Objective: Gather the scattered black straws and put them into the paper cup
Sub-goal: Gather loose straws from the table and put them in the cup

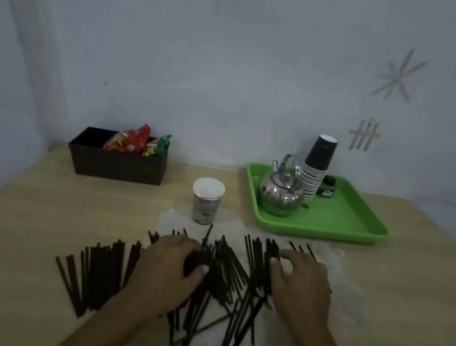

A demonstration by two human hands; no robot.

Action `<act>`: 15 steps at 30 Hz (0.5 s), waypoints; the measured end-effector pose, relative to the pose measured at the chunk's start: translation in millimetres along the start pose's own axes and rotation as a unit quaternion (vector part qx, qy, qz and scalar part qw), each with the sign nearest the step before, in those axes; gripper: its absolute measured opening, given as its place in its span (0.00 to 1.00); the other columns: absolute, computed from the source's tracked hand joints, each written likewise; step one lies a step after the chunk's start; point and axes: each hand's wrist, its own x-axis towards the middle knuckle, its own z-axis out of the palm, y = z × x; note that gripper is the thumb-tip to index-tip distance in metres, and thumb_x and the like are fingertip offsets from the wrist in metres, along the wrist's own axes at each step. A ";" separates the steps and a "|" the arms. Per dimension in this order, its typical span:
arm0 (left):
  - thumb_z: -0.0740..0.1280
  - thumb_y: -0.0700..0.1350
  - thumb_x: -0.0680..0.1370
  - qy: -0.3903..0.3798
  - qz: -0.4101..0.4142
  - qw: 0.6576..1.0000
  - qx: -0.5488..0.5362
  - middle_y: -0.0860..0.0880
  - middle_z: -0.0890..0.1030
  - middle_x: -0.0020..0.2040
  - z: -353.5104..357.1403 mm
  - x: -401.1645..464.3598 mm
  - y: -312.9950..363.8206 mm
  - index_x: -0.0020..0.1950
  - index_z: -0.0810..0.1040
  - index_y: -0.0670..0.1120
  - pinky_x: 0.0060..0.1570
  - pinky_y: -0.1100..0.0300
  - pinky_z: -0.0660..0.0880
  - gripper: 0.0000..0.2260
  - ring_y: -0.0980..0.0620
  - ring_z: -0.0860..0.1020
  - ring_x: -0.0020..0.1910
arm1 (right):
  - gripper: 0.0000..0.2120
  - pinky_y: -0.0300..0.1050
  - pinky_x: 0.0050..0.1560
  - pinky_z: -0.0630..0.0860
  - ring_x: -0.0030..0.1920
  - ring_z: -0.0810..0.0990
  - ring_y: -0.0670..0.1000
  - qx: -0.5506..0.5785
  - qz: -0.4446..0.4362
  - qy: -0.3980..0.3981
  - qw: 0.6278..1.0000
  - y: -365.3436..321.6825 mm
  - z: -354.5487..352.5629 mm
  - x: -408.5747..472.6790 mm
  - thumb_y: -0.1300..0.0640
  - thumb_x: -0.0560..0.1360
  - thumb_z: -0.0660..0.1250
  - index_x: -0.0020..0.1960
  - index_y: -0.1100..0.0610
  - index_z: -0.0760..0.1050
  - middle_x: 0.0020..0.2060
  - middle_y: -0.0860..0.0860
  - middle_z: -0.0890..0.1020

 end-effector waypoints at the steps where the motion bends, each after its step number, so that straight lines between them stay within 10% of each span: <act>1: 0.64 0.59 0.73 -0.003 0.008 1.000 0.005 0.54 0.79 0.55 6.7 -3.3 -0.1 0.58 0.78 0.52 0.57 0.56 0.72 0.17 0.53 0.74 0.56 | 0.13 0.52 0.54 0.73 0.58 0.75 0.59 -0.018 0.022 -0.002 1.000 7.1 1.3 -3.4 0.50 0.75 0.68 0.58 0.52 0.81 0.57 0.53 0.81; 15: 0.59 0.60 0.74 0.046 0.026 0.998 0.041 0.51 0.79 0.53 51.0 3.6 6.4 0.55 0.78 0.50 0.57 0.52 0.72 0.19 0.51 0.74 0.55 | 0.41 0.57 0.63 0.64 0.67 0.66 0.61 -0.152 0.147 -0.113 0.971 20.6 14.4 19.1 0.27 0.74 0.47 0.69 0.58 0.68 0.67 0.60 0.70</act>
